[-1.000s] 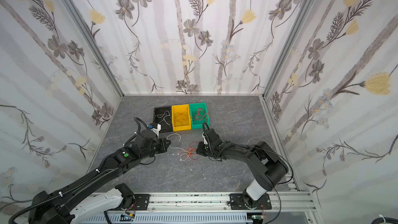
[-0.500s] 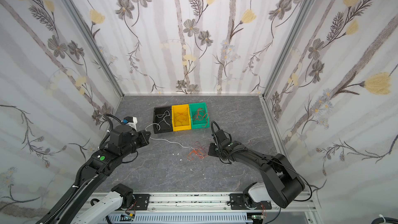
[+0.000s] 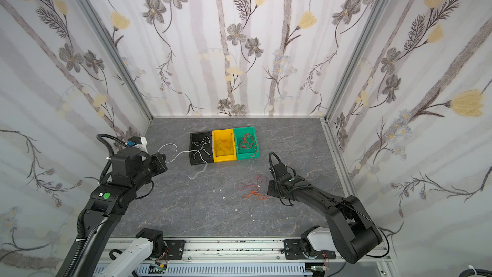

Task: Untangle the cables
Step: 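Pull the white wire out toward the black bin with the left gripper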

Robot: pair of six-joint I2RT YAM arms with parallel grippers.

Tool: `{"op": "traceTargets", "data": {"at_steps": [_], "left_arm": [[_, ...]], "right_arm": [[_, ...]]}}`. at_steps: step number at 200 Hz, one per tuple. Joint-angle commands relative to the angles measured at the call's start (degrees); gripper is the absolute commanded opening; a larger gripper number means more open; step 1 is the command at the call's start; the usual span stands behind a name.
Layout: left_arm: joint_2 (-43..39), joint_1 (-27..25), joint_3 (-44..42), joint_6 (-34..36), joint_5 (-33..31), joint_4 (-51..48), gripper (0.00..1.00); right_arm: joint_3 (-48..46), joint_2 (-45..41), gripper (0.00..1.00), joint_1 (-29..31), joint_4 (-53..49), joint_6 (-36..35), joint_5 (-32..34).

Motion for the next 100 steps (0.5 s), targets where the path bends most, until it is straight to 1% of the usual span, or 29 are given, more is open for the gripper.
{"op": "traceTargets", "data": {"at_steps": [1, 41, 68, 83, 100], "left_arm": [[0.12, 1.57, 0.58, 1.33, 1.42, -0.98, 0.0], [1.83, 1.8, 1.82, 1.39, 5.63, 0.71, 0.0], [4.34, 1.81, 4.59, 2.54, 6.25, 0.76, 0.0], [5.91, 1.8, 6.23, 3.32, 6.24, 0.8, 0.0], [7.83, 1.8, 7.97, 3.8, 6.63, 1.3, 0.0]], "right_arm": [[-0.52, -1.07, 0.0, -0.21, -0.47, -0.24, 0.71], [-0.7, -1.5, 0.0, -0.19, 2.19, -0.91, -2.86], [-0.2, -1.63, 0.0, -0.19, 2.86, -1.82, -5.01], [0.25, -1.65, 0.05, -0.05, 3.15, -2.35, -6.49], [0.26, -2.14, 0.15, 0.0, 4.23, -2.63, -8.59]]}}
